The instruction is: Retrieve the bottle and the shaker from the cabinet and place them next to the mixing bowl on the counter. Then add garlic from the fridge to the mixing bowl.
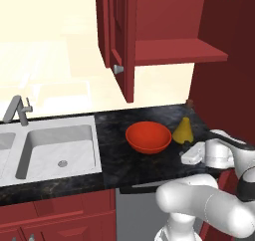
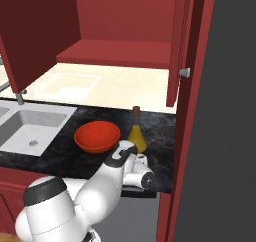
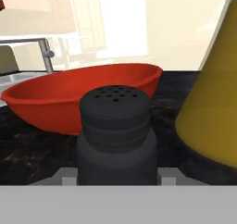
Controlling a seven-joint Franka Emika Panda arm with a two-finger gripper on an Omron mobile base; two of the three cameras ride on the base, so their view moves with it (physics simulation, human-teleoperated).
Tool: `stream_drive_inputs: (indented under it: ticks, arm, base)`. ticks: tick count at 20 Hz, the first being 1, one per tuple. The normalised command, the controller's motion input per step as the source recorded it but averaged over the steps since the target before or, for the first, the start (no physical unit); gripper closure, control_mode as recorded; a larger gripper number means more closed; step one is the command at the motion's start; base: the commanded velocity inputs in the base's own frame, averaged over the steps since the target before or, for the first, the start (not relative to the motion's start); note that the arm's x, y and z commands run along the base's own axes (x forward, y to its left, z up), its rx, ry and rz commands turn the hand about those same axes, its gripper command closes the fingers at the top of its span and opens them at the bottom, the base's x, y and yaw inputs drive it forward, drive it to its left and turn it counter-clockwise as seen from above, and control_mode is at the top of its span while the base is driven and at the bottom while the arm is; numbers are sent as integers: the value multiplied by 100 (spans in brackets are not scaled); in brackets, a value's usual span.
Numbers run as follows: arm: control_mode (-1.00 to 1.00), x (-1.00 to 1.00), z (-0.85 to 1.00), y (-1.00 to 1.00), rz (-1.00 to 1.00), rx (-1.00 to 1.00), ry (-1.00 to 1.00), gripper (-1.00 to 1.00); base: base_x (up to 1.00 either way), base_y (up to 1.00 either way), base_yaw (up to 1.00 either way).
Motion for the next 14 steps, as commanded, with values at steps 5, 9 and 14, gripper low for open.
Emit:
stream_drive_inputs:
  ticks: [5, 9, 14]
  arm:
    - [-100, 0, -19, 15, 0, 0, -8, 100]
    - [-100, 0, -21, 10, 0, -2, -5, 100]
    - [-100, 0, -9, 7, 0, -5, -1, 100]
  base:
    - [0, 0, 0]
    - [0, 0, 0]
    - [0, 0, 0]
